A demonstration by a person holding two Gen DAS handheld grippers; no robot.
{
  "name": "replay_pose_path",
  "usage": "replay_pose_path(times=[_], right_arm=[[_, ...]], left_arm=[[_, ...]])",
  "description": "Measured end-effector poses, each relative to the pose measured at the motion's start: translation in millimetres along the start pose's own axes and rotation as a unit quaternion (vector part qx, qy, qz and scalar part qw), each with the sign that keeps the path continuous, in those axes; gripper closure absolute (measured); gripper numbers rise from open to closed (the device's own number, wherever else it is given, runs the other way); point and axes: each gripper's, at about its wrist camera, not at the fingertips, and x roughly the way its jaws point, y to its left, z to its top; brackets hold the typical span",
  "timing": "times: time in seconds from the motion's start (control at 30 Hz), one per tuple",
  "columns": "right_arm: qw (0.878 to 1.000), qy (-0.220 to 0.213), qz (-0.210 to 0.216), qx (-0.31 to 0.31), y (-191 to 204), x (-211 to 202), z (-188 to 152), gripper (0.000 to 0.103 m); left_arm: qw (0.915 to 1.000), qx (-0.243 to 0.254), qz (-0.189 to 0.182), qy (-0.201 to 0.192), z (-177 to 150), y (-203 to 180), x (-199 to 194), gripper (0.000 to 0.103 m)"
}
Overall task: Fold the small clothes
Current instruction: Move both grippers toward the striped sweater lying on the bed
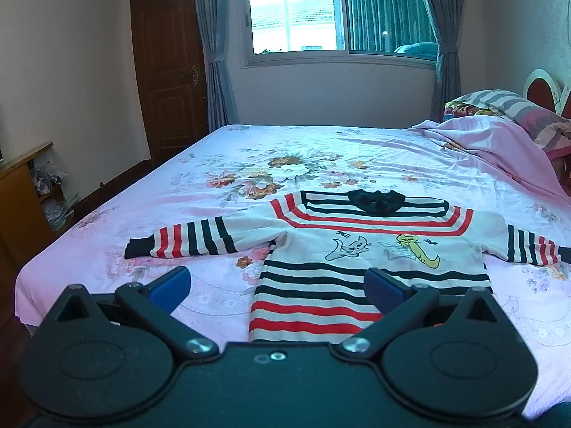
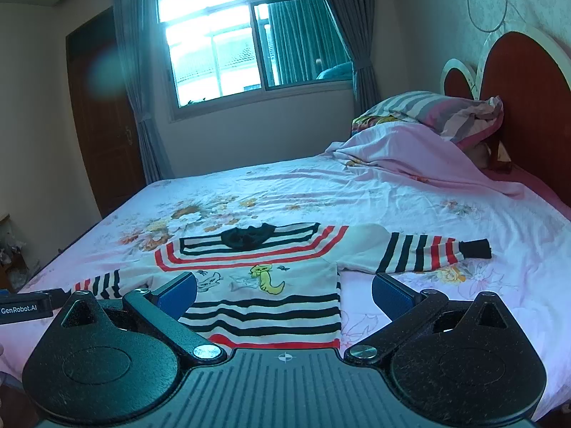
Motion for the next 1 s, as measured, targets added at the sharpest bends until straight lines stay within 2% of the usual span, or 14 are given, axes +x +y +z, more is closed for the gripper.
replay_pose_path(times=[1.0], right_arm=[[1.000,0.004,-0.012,0.016,-6,17,-7,0.000]], left_arm=[[0.9997,-0.010,0.005,0.021,4,5,28,0.001]])
